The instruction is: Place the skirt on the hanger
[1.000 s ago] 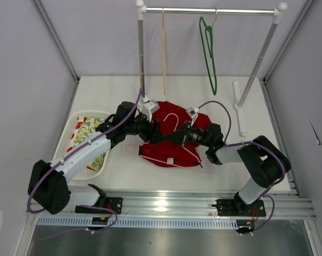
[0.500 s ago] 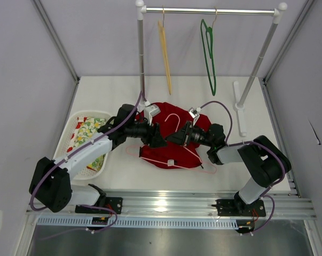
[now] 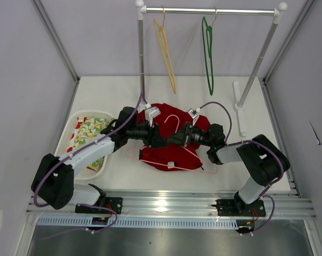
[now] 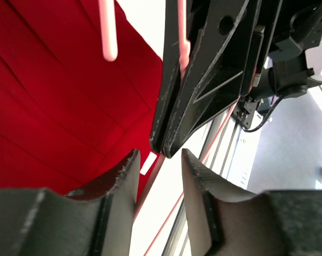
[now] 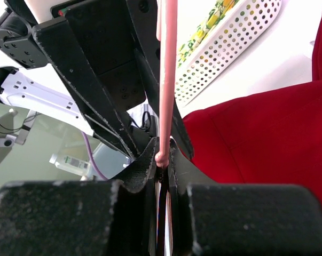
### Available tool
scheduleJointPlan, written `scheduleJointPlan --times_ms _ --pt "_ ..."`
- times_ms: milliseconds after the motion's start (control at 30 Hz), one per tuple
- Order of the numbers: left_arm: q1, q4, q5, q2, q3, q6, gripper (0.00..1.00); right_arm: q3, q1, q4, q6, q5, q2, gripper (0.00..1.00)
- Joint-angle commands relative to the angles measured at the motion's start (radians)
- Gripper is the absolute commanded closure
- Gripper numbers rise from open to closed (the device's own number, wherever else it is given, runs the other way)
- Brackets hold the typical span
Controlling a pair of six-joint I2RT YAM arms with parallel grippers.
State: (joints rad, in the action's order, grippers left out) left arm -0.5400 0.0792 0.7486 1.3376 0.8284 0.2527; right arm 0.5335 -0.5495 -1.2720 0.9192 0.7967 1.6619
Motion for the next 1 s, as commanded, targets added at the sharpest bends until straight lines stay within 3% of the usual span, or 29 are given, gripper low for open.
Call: scheduleJointPlan --times_ms 0,100,333,500,700,833,967 --pt "-0.005 -0.114 0.067 0.009 -0.020 0.034 0.62 0.033 0.006 -0.144 0.032 0.019 0.010 1.00" --pt "-0.009 -0.137 0.070 0.011 -0.034 0.046 0.69 0.031 0.008 -0.144 0.033 0.019 0.010 1.00" --pt "-0.009 -0.141 0.074 0.011 -0.038 0.045 0.99 0.022 0.013 -0.106 0.004 -0.001 -0.004 1.00" --pt "-0.011 -0.139 0.067 0.006 -0.040 0.037 1.00 0.022 0.008 0.035 -0.087 -0.034 -0.053 1.00" --pt "-0.009 -0.141 0.075 0.006 -0.038 0.030 1.00 0.025 -0.006 0.267 -0.232 -0.146 -0.157 0.54" --pt "-0.014 -0.141 0.083 0.006 -0.040 0.026 1.00 0.036 -0.009 0.362 -0.281 -0.208 -0.195 0.41" --pt "-0.015 -0.139 0.084 0.006 -0.040 0.019 1.00 0.046 -0.009 0.407 -0.296 -0.240 -0.208 0.37"
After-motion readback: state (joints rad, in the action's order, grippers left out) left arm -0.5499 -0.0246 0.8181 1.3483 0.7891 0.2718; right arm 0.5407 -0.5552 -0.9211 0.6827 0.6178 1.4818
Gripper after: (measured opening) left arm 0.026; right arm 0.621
